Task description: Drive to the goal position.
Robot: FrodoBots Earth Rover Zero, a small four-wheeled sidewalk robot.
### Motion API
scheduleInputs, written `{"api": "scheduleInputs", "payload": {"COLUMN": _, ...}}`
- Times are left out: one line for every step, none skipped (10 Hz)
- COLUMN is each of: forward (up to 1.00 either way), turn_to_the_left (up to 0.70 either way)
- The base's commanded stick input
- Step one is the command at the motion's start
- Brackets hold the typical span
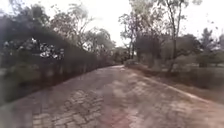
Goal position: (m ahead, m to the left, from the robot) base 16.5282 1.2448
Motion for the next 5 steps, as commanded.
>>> {"api": "scheduleInputs", "payload": {"forward": 0.85, "turn_to_the_left": 0.00}}
{"api": "scheduleInputs", "payload": {"forward": 0.85, "turn_to_the_left": 0.00}}
{"api": "scheduleInputs", "payload": {"forward": 0.85, "turn_to_the_left": 0.00}}
{"api": "scheduleInputs", "payload": {"forward": 0.85, "turn_to_the_left": 0.00}}
{"api": "scheduleInputs", "payload": {"forward": 0.85, "turn_to_the_left": 0.00}}
